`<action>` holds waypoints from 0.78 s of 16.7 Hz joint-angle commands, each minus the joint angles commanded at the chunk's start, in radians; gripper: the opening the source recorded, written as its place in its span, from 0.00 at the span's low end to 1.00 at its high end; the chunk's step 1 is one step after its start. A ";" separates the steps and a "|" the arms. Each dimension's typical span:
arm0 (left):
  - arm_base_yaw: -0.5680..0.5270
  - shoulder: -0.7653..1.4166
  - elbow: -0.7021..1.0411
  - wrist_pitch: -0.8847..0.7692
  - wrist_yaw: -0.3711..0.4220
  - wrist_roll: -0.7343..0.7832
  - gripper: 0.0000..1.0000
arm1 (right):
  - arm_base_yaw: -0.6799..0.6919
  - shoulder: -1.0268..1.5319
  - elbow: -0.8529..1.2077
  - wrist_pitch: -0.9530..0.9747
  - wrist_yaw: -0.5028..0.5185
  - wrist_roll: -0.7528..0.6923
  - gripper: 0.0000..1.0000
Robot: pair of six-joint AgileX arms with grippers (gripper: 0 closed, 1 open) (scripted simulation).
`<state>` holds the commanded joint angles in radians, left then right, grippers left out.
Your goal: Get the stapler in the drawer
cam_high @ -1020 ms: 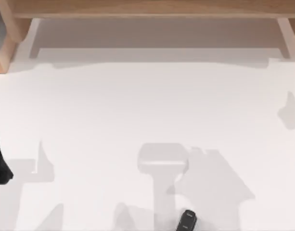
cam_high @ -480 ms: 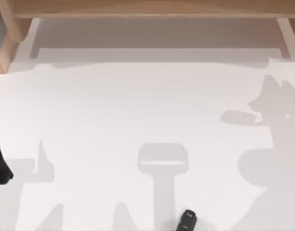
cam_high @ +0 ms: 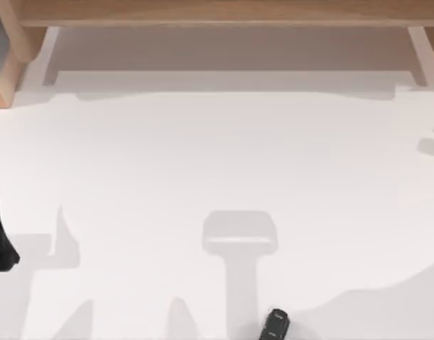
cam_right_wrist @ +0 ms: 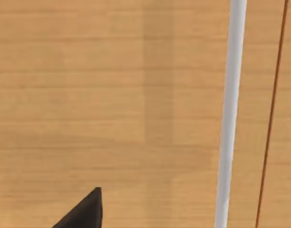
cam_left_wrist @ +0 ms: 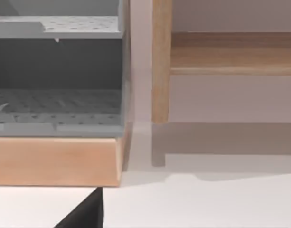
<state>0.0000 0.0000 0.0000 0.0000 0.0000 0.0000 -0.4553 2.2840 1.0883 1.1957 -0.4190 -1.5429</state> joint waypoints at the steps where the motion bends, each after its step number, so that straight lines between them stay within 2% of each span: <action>1: 0.000 0.000 0.000 0.000 0.000 0.000 1.00 | -0.003 0.013 0.009 0.009 -0.003 -0.011 1.00; 7: 0.000 0.000 0.000 0.000 0.000 0.000 1.00 | 0.001 0.016 0.010 0.008 -0.001 -0.014 1.00; 13: 0.000 0.000 0.000 0.000 0.000 0.000 1.00 | 0.018 0.065 0.116 -0.046 0.019 -0.015 1.00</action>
<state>0.0000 0.0000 0.0000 0.0000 0.0000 0.0000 -0.4374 2.3486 1.2039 1.1498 -0.4003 -1.5583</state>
